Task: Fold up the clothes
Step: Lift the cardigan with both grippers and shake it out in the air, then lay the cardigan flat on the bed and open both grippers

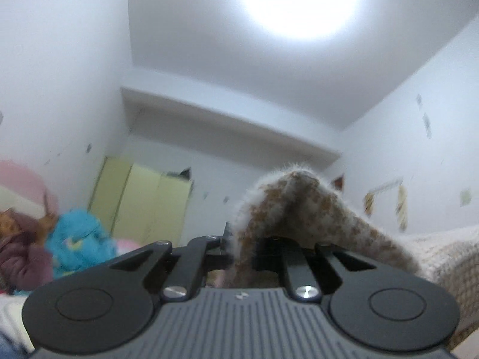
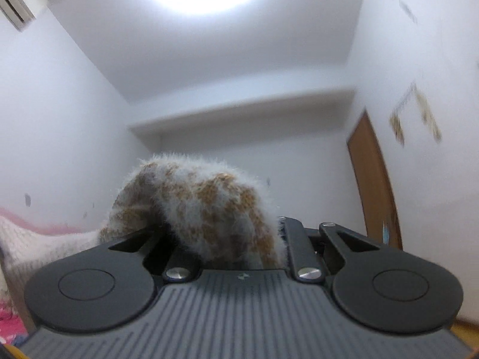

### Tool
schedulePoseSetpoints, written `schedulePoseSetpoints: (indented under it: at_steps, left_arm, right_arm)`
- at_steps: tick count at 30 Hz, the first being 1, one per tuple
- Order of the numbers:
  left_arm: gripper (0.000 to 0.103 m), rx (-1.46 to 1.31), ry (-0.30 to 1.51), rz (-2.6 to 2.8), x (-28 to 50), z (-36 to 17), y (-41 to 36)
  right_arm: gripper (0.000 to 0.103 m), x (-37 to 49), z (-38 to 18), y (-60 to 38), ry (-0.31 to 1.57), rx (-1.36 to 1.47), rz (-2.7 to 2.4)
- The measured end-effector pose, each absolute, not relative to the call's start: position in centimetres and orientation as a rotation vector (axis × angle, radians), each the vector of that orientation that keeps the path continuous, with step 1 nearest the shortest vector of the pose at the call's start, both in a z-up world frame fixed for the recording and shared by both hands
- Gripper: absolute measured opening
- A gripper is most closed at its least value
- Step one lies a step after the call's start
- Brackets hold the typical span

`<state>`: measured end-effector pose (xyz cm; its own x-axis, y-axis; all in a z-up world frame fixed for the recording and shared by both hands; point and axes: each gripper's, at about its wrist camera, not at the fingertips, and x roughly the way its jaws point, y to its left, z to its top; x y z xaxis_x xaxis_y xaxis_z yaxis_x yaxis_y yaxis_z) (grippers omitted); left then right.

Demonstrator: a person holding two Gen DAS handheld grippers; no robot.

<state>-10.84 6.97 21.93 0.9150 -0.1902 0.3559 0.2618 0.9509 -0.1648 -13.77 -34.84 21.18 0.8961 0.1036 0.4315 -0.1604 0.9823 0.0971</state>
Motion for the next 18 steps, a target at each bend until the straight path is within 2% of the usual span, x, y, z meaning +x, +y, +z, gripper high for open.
schedulePoseSetpoints:
  at_steps: [4,8,13,18]
  left_arm:
    - [0.011,-0.21,-0.404,-0.273,-12.6,24.5,6.5]
    - [0.011,-0.202,-0.417,-0.303,-13.3,24.9,5.6]
    - [0.011,-0.213,-0.337,-0.353,-12.1,24.2,4.7]
    - [0.011,-0.201,-0.238,-0.336,-7.6,21.9,4.2]
  right_arm:
    - [0.011,-18.2,22.9,-35.1,-0.582,0.063,0.087]
    - [0.011,-20.5,22.8,-35.7,-0.636,0.02,0.045]
    - [0.011,-20.9,21.4,-36.9,-0.621,0.031,0.014]
    - [0.012,-17.5,19.8,-37.6,-0.567,0.043,0.001]
